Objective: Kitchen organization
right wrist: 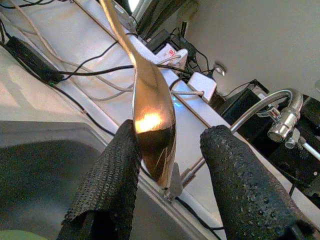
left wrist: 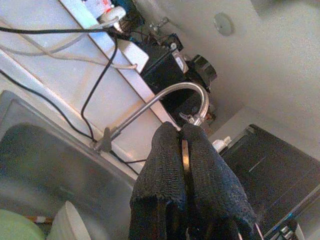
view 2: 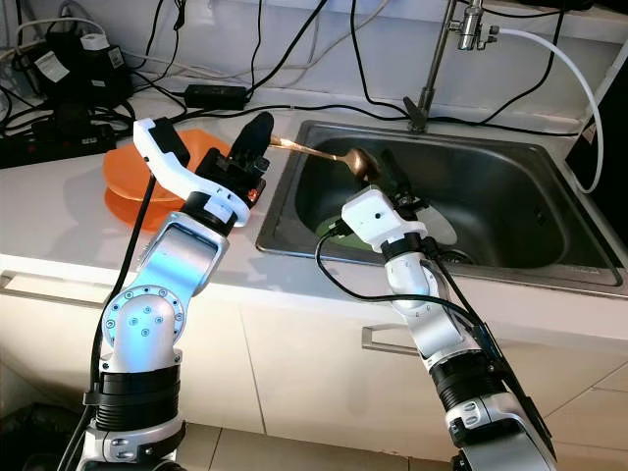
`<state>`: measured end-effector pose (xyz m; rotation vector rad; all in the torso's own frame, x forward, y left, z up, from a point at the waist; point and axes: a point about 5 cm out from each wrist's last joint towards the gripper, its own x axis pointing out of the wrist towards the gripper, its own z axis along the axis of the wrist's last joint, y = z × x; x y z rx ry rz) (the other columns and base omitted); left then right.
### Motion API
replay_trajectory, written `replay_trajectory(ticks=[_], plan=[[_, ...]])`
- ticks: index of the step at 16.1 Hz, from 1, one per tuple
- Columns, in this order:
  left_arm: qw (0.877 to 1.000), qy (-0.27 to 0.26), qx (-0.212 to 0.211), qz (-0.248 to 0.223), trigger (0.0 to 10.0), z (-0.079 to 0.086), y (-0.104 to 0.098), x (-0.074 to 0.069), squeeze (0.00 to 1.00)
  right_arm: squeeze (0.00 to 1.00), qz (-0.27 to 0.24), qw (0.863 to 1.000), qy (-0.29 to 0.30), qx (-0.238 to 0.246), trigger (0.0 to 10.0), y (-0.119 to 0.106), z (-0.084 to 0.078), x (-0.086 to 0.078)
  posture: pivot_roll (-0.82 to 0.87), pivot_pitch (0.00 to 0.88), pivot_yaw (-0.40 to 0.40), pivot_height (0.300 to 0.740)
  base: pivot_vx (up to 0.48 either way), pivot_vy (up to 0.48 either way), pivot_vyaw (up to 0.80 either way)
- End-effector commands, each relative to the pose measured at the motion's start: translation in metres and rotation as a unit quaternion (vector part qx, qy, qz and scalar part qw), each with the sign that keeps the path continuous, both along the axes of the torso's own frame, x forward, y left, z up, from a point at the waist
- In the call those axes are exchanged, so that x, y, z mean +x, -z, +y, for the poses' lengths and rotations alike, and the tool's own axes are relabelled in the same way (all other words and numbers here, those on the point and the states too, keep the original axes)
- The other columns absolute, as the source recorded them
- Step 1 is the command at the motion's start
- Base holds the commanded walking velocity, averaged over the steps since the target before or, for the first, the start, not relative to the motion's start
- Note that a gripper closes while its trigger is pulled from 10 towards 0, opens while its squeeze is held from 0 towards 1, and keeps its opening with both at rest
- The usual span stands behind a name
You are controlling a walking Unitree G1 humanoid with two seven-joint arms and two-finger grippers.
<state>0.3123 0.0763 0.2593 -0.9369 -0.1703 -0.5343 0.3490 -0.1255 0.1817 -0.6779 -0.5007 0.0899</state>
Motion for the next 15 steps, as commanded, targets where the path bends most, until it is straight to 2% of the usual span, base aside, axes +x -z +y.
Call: replay_trajectory(ticks=[1, 8, 15], plan=[[0.999, 0.022, -0.024, 0.006, 10.0, -0.013, -0.002, -0.005, 0.0, 0.0, -0.005, 1.0, 0.002, 0.0, 10.0, -0.002, 0.001, 0.001, 0.06, 0.021, 0.006, 0.74, 0.0, 0.0, 0.0], [1.0, 0.014, -0.008, 0.016, 10.0, -0.013, 0.001, -0.003, 0.0, 0.0, -0.006, 1.0, 0.008, 0.004, 10.0, -0.002, -0.001, 0.002, 0.06, 0.029, 0.007, 0.74, 0.0, 0.0, 0.0], [0.999, 0.018, 0.014, 0.046, 10.0, -0.015, 0.01, 0.001, 0.0, 0.0, -0.006, 1.0, 0.015, 0.006, 10.0, -0.002, -0.003, 0.003, 0.06, 0.037, 0.013, 0.74, 0.0, 0.0, 0.0]])
